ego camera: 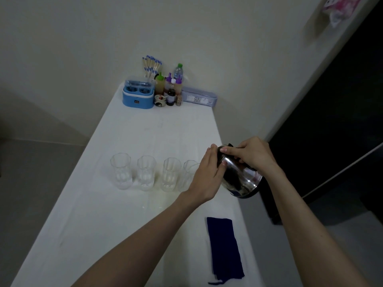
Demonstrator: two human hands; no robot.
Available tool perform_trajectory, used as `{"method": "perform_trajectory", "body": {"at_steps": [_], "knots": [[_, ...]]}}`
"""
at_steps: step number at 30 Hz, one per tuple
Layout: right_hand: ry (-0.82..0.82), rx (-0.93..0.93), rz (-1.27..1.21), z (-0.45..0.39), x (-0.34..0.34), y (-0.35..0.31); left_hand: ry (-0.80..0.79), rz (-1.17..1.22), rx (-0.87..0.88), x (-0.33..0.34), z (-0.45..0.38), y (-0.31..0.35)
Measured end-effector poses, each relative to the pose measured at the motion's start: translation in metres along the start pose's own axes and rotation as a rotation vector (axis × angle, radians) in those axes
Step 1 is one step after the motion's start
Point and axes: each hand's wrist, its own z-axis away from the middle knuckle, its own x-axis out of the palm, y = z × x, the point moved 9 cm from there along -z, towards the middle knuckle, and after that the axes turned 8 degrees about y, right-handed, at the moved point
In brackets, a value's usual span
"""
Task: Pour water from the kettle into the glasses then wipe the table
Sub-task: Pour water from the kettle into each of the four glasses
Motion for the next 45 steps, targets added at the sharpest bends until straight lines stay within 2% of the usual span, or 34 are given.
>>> {"method": "perform_trajectory", "body": {"at_steps": [13, 45], "knots": [[-0.001, 0.044, -0.020, -0.002, 0.007, 0.005, -0.005, -0.005, -0.005, 0.001, -0.002, -0.008], [-0.014, 0.007, -0.006, -0.007, 0.018, 0.003, -0.015, 0.043, -0.019, -0.003, -0.001, -0.010]]}}
